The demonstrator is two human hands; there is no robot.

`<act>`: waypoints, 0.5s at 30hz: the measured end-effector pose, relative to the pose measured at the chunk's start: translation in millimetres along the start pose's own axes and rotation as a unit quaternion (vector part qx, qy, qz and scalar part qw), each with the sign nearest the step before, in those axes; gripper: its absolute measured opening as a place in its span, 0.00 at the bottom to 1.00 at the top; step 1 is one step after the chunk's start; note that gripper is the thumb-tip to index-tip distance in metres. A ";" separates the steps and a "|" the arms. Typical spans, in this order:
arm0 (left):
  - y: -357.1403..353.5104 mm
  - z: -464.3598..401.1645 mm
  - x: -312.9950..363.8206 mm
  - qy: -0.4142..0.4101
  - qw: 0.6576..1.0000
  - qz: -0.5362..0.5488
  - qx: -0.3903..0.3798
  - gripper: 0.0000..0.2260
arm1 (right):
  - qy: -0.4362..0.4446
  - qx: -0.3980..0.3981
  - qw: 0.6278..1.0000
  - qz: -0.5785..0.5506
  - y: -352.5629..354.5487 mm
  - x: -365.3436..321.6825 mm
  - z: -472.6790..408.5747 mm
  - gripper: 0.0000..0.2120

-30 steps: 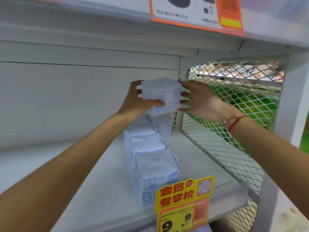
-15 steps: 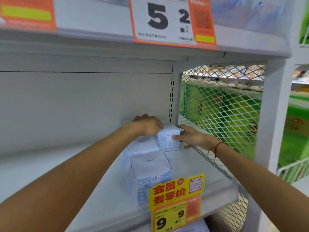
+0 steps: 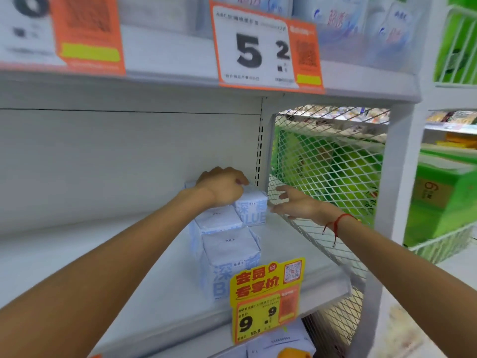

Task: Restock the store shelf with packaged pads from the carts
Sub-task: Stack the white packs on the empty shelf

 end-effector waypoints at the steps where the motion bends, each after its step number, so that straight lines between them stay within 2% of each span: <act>1: 5.1 8.4 4.3 -0.006 1.000 0.023 0.009 0.18 | 0.005 -0.001 1.000 0.010 4.1 -5.0 14.2 0.27; 4: 18.5 41.7 21.9 -0.020 0.994 0.100 0.031 0.16 | 0.020 -0.016 0.998 0.061 14.1 -18.7 64.5 0.19; 7: 21.4 79.0 47.4 -0.055 0.984 0.168 0.030 0.13 | 0.023 -0.053 0.996 0.062 17.1 -23.0 121.2 0.14; 12: 2.2 152.9 95.1 -0.088 0.972 0.216 0.012 0.07 | -0.013 -0.099 0.989 0.113 19.3 -4.8 223.3 0.14; 15: -29.6 197.9 130.7 -0.119 0.964 0.237 -0.027 0.06 | -0.058 -0.119 0.979 0.158 20.0 16.9 287.6 0.15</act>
Point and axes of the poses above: each hand's wrist, its own z-axis away from the middle knuckle, its own y-axis out of the back of the hand, x = y × z, the point moved 9 cm from there along -z, towards the middle knuckle, and after that the axes turned 4 degrees about -z, right-handed, at the moved point
